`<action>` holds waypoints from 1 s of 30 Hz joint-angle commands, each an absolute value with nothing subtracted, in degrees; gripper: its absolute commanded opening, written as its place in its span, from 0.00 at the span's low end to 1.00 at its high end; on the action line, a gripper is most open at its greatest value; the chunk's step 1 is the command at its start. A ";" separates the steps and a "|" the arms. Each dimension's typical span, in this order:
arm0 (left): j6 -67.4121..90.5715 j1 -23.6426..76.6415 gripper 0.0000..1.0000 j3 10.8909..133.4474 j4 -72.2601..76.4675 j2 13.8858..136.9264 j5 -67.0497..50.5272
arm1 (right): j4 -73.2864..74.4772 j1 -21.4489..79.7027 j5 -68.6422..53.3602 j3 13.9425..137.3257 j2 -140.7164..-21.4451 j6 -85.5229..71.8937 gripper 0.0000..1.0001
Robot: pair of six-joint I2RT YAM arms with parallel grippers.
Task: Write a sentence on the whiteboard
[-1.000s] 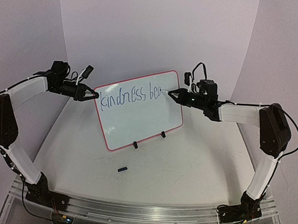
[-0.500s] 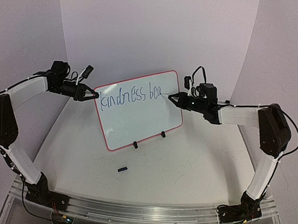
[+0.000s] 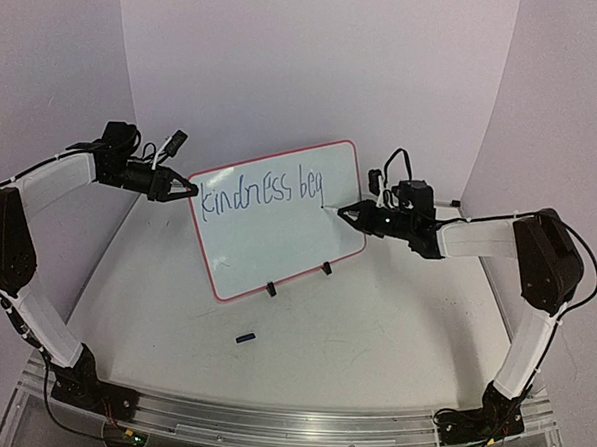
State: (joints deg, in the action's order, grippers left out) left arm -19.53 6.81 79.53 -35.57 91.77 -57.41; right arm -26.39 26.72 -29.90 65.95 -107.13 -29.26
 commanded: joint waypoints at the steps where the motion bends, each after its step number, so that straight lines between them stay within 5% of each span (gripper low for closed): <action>1: -22.44 7.90 0.00 80.59 -37.32 91.33 -55.12 | -27.86 27.06 -32.65 66.41 -105.33 -29.96 0.00; 30: -22.24 8.03 0.00 80.51 -37.18 90.96 -55.19 | -29.06 24.20 -35.79 64.26 -92.33 -28.77 0.00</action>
